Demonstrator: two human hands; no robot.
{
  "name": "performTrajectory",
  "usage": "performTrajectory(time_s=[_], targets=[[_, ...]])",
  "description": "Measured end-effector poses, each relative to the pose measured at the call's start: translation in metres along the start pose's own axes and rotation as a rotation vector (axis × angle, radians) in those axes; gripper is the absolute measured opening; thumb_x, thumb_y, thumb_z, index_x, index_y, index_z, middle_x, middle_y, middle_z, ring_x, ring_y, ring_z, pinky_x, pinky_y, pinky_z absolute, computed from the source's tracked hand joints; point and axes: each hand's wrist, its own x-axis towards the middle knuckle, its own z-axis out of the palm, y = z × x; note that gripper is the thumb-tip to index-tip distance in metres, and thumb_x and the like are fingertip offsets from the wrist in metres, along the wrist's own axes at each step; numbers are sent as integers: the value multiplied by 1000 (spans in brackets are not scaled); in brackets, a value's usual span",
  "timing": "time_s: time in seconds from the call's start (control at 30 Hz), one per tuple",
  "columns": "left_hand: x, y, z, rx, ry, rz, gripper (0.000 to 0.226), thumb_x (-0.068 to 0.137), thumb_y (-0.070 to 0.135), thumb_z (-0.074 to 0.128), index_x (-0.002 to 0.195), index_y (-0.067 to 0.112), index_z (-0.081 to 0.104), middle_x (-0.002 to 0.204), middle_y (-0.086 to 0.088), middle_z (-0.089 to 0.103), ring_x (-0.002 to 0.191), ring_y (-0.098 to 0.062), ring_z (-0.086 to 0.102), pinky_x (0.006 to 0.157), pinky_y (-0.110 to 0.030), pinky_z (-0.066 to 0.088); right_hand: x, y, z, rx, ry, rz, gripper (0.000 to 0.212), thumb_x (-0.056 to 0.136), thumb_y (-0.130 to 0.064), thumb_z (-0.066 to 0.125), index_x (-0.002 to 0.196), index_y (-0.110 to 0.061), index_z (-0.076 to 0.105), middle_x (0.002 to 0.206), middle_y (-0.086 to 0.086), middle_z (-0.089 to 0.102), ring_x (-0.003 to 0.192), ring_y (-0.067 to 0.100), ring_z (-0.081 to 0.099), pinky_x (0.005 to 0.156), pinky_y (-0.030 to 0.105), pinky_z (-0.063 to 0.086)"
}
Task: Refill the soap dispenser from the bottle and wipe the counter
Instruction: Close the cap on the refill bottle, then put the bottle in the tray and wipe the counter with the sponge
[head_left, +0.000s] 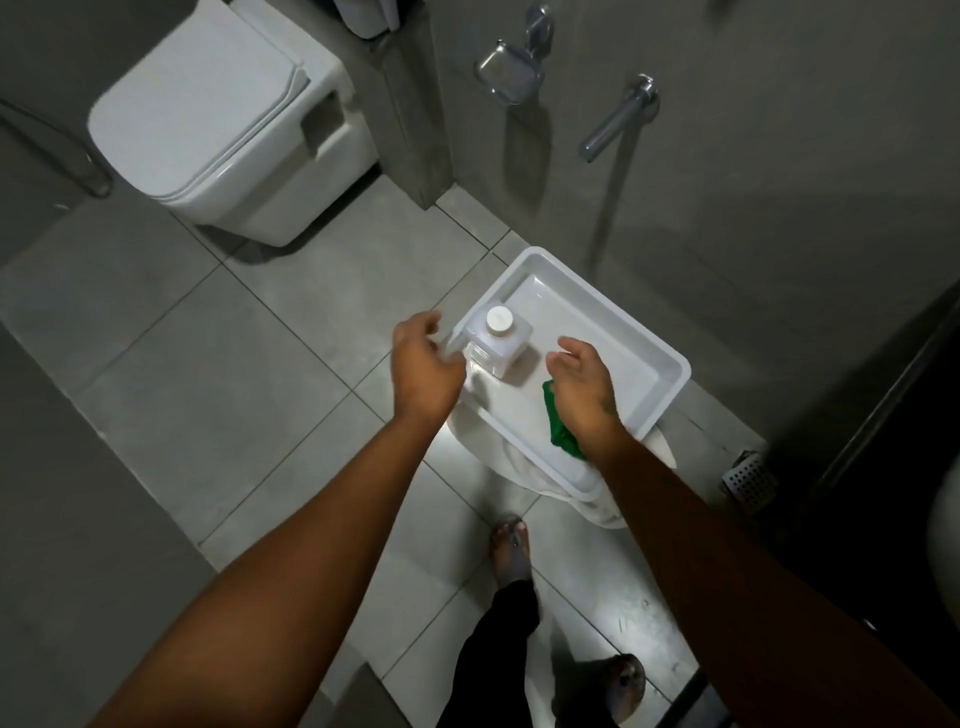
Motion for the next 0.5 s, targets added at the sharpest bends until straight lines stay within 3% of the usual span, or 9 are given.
performTrajectory(time_s=[0.07, 0.13, 0.23, 0.37, 0.5], targets=[[-28, -11, -4, 79, 112, 84, 38, 82, 14, 72, 116, 22, 61, 114, 2, 59, 101, -15, 59, 90, -32, 54, -8, 24, -15, -333, 156, -199, 36, 98, -28, 62, 133, -20, 58, 138, 9, 57, 125, 30, 57, 107, 40, 47], [-54, -22, 6, 230, -26, 313, 28, 88, 24, 69, 115, 20, 63, 113, -1, 62, 106, -19, 58, 92, -34, 51, -12, 44, -23, -643, 199, -338, 48, 94, -30, 65, 137, -11, 55, 142, 18, 50, 130, 38, 50, 110, 47, 45], [-69, -39, 27, 512, -257, 643, 39, 98, 38, 54, 129, 15, 63, 128, -7, 64, 126, -27, 54, 110, -44, 40, -8, 60, -23, -1028, 91, -309, 80, 91, -54, 62, 155, -14, 33, 157, 31, 29, 144, 46, 32, 118, 51, 34], [-58, -59, 33, 732, -383, 713, 53, 103, 43, 38, 140, 10, 55, 138, -11, 60, 139, -30, 47, 125, -46, 25, 8, 69, -20, -1196, 54, -272, 98, 88, -65, 59, 161, -20, 11, 159, 35, 19, 138, 48, 39, 110, 51, 43], [-51, -72, 39, 796, -363, 780, 53, 104, 46, 34, 140, 13, 54, 136, -10, 62, 135, -28, 49, 124, -46, 24, 20, 79, -12, -1204, 108, -293, 83, 92, -50, 62, 158, -23, 19, 150, 29, 32, 127, 42, 46, 99, 50, 51]])
